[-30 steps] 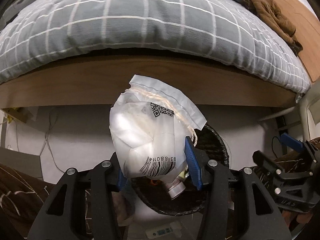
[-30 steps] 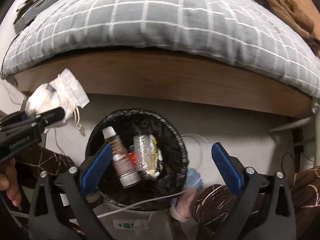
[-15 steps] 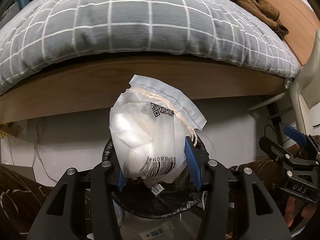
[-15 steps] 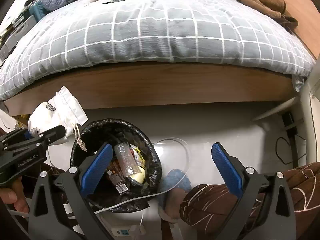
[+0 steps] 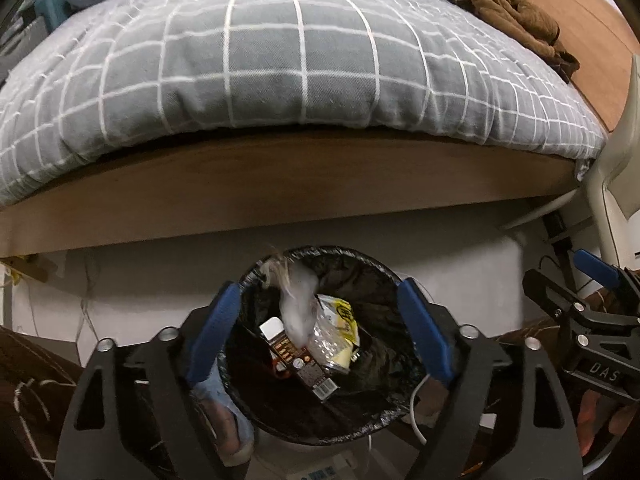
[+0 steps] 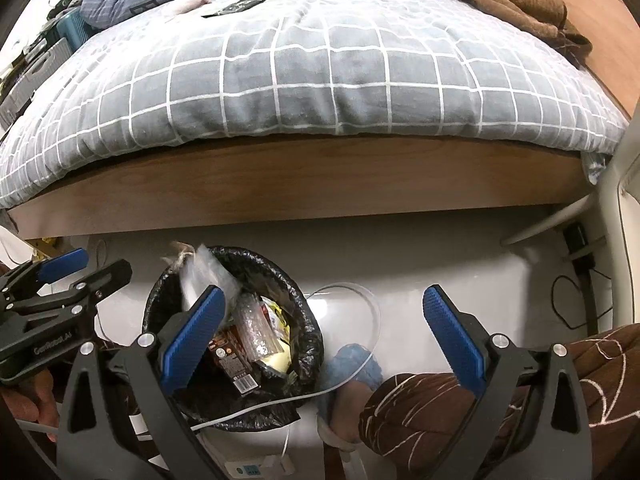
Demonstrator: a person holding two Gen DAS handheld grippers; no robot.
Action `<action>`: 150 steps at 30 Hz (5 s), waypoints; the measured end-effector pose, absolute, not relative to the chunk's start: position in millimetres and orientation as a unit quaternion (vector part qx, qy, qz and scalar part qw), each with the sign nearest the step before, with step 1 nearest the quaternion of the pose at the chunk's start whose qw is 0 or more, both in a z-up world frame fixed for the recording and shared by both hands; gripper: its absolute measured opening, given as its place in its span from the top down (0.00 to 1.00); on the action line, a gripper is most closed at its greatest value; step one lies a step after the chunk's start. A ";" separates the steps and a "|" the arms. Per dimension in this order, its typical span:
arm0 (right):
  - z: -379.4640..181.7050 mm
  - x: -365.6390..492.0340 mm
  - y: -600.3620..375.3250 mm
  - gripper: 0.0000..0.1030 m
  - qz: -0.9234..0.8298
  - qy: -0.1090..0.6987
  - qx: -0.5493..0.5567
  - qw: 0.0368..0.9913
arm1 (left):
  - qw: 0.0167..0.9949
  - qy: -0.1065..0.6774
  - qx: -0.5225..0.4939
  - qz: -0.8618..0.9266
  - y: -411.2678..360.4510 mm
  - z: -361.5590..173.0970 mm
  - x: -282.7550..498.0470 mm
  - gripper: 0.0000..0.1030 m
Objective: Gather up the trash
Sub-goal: 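Move both open tools back over the bed toward the plastic bag and black packet, then grasp the clear plastic bag with the left tool while the right tool grasps the black packet, then lift the plastic bag and black packet and carry both over the black bin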
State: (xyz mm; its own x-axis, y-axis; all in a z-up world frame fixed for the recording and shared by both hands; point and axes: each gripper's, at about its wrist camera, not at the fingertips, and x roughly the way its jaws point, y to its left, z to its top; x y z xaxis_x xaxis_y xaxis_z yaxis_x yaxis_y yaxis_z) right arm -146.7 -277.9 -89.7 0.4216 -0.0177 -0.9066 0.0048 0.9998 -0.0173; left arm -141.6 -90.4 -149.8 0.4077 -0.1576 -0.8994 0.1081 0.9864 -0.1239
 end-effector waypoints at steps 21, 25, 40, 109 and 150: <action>-14.5 -99.3 -253.0 0.07 0.021 0.427 -0.026 0.904 | 0.904 0.425 -0.011 -0.039 -59.7 -55.3 -89.8 0.06; -2.9 -78.9 -241.3 0.08 0.030 0.412 -0.030 0.910 | 0.909 0.415 -0.019 -0.037 -53.6 -45.3 -69.2 0.06; 6.3 28.0 -212.0 0.08 0.043 0.411 -0.012 0.911 | 0.916 0.401 -0.034 -0.009 -8.9 -41.3 54.2 0.06; -33.8 207.5 -173.1 0.62 0.048 0.477 0.017 0.877 | 0.898 0.437 -0.047 -0.026 -20.9 -64.4 259.2 0.47; 17.8 115.9 -191.3 0.62 0.077 0.420 0.023 0.904 | 0.908 0.413 -0.058 -0.034 -20.1 -26.3 117.4 0.47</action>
State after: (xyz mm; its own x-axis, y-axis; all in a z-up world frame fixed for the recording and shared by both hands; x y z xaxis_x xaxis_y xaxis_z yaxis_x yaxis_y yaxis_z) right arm 115.9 -191.3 17.8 0.6345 0.1589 -0.7564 -0.1209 0.9870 0.1060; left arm 117.4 -20.1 -26.3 0.6566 -0.1098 -0.7462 0.0138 0.9909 -0.1336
